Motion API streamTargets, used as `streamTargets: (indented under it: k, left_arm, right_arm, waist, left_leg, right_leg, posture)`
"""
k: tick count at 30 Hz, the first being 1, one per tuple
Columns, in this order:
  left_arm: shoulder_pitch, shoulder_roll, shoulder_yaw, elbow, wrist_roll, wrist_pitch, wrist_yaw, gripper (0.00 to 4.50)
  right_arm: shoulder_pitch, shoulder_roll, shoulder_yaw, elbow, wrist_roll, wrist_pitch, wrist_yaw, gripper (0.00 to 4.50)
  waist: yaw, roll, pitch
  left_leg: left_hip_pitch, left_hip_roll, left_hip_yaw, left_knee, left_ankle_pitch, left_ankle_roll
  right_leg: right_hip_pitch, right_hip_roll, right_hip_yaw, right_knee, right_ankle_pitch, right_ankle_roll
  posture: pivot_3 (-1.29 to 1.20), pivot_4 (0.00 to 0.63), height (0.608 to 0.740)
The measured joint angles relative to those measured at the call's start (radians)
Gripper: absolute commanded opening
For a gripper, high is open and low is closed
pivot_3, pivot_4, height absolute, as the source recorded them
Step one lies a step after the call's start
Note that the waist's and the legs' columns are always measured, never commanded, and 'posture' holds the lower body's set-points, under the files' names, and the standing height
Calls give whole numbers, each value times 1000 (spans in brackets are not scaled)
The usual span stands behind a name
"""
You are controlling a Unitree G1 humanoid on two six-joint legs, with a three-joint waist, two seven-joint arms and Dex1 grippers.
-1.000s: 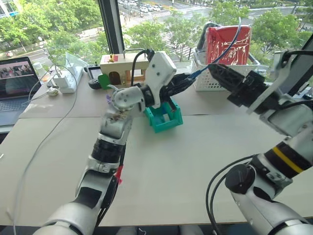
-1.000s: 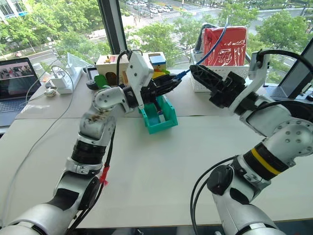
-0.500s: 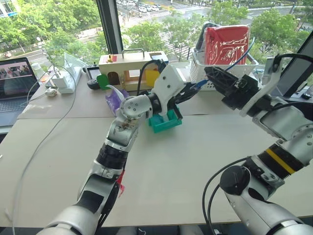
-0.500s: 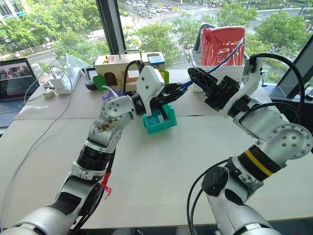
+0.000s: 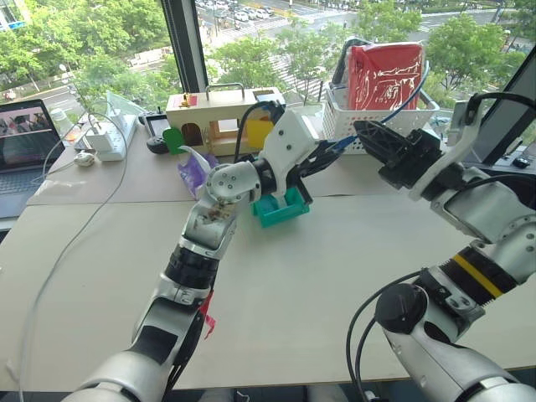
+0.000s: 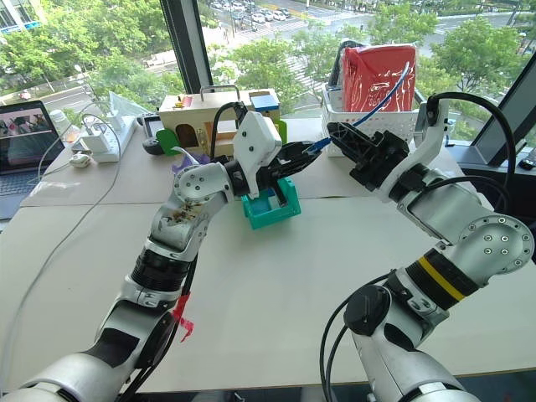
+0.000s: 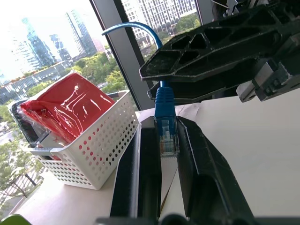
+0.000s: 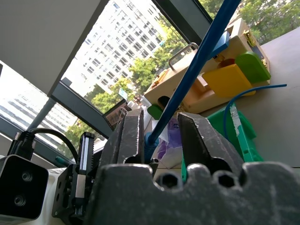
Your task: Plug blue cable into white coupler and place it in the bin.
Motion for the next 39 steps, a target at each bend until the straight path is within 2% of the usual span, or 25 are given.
streamTargets:
  k: [9, 18, 26, 29, 34, 39]
  left_arm:
    - [0, -3, 0, 0, 0, -7, 9, 83]
    - [7, -9, 1, -4, -17, -7, 12, 83]
    - [10, -9, 1, -5, -19, -7, 12, 83]
    - [13, -7, 0, -5, -19, -5, 12, 83]
    - [23, -7, -2, -5, -19, 0, 14, 83]
    - [23, -9, -2, -5, -20, 8, 18, 83]
  right_arm:
    - [78, -105, 134, 38, 159, -167, -82, 2388]
    - [132, -219, 263, 41, 274, -330, -87, 2388]
    - [170, -271, 338, 49, 307, -435, -86, 2388]
    - [188, -276, 362, 50, 310, -467, -78, 1728]
    - [190, -298, 391, 47, 310, -509, -48, 28]
    - [202, -300, 408, 47, 311, -543, -41, 28]
  waist:
    - [-1, 0, 0]
    - [1, 0, 0]
    - [2, 0, 0]
    - [2, 0, 0]
    - [2, 0, 0]
    - [3, 0, 0]
  left_leg:
    - [0, 0, 0, 0, 0, 0]
    - [-1, 0, 0, 0, 0, 0]
    - [-1, 0, 0, 0, 0, 0]
    - [-1, 0, 0, 0, 0, 0]
    - [-1, 0, 0, 0, 0, 0]
    - [-2, 0, 0, 0, 0, 0]
  right_leg:
    - [0, 0, 0, -1, 0, 0]
    - [0, 0, 0, -4, 0, 0]
    - [0, 0, 0, -10, 0, 0]
    - [0, 0, 0, -10, 0, 0]
    - [0, 0, 0, -10, 0, 0]
    - [1, 0, 0, -10, 0, 0]
  posture:
    - [0, 150, 740]
    - [0, 150, 740]
    - [0, 150, 740]
    - [0, 150, 740]
    - [0, 150, 740]
    - [0, 150, 740]
